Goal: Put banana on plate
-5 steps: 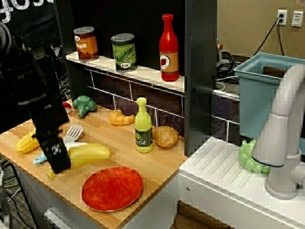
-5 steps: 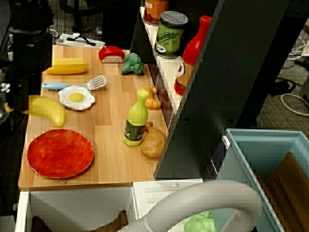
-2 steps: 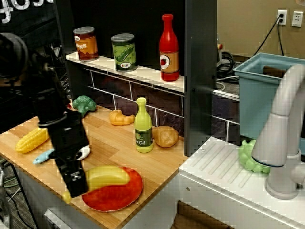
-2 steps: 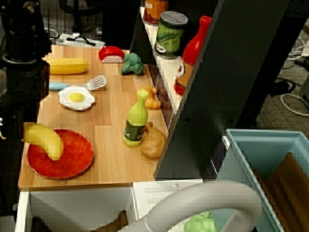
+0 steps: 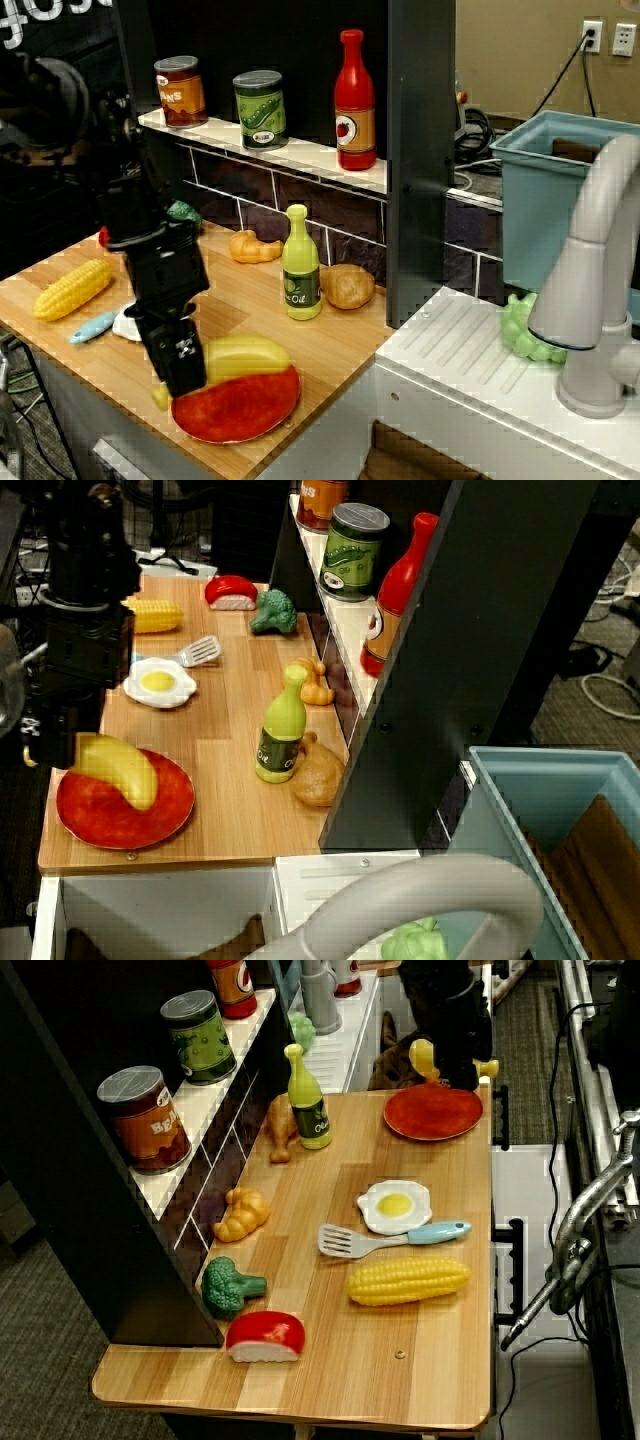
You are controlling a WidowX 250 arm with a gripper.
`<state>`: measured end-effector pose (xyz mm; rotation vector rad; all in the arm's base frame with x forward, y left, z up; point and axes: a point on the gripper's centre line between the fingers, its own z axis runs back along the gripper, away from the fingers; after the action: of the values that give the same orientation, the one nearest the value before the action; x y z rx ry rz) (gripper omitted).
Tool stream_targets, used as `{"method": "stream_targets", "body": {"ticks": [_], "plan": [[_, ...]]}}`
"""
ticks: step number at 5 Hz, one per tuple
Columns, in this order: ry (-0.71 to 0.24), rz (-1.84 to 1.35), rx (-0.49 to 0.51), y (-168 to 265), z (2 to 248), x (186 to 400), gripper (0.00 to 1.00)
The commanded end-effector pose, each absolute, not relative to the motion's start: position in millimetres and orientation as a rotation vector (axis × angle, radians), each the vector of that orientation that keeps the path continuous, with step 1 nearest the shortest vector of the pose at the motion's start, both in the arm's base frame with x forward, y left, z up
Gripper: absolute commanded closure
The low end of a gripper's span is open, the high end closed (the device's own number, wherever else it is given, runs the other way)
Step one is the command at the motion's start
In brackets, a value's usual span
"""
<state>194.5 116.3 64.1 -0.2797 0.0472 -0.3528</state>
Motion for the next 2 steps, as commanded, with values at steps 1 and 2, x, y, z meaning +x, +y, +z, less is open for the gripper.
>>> {"method": "stream_targets", "body": {"ticks": [1, 2], "plan": [[0.054, -0.346, -0.240, 130.1, 60.5, 201.6, 1.00], [0.072, -0.344, -0.226, 129.5, 50.8, 197.0, 0.14]]}}
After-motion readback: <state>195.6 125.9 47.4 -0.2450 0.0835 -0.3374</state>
